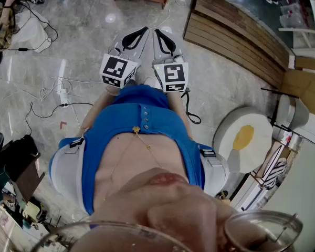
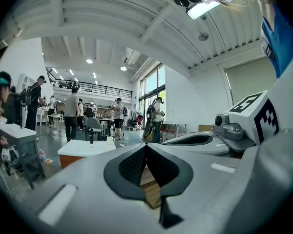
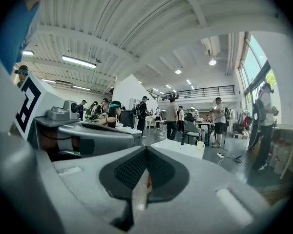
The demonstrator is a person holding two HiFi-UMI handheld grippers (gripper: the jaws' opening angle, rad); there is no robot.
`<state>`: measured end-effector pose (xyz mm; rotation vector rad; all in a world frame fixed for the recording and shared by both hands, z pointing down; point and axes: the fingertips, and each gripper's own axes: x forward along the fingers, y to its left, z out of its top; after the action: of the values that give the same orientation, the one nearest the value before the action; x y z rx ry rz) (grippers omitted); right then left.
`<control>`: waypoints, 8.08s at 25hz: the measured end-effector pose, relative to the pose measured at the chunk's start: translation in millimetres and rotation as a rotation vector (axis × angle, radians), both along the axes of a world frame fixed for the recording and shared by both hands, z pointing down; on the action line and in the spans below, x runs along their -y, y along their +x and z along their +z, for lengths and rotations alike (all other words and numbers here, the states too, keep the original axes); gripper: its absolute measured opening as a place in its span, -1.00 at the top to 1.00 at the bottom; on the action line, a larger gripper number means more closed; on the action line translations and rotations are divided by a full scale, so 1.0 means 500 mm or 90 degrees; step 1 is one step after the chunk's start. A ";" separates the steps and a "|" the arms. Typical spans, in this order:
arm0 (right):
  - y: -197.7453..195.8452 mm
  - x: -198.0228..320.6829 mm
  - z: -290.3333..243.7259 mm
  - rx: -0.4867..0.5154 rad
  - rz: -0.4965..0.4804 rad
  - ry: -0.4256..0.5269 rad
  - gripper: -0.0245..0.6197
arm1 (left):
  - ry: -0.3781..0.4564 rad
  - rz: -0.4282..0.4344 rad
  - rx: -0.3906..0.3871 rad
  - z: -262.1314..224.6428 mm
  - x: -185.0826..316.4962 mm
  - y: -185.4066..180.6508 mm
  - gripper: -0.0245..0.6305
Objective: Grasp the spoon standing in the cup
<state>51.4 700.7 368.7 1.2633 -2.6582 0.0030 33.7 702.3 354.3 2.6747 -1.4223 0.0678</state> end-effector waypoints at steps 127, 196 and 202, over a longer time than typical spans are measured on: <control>-0.107 1.000 0.018 0.016 -0.021 0.015 0.92 | 0.003 -0.028 -0.019 0.012 0.996 -0.110 0.93; -0.040 1.583 0.040 0.014 0.034 -0.018 0.92 | -0.021 0.052 0.014 0.046 1.576 -0.033 0.93; -0.025 1.609 0.058 0.005 0.020 -0.026 0.92 | -0.031 0.035 0.012 0.060 1.597 -0.024 0.93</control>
<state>38.7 -103.6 397.8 1.2937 -2.6309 0.0674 21.6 -96.3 384.1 2.6801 -1.3344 0.1319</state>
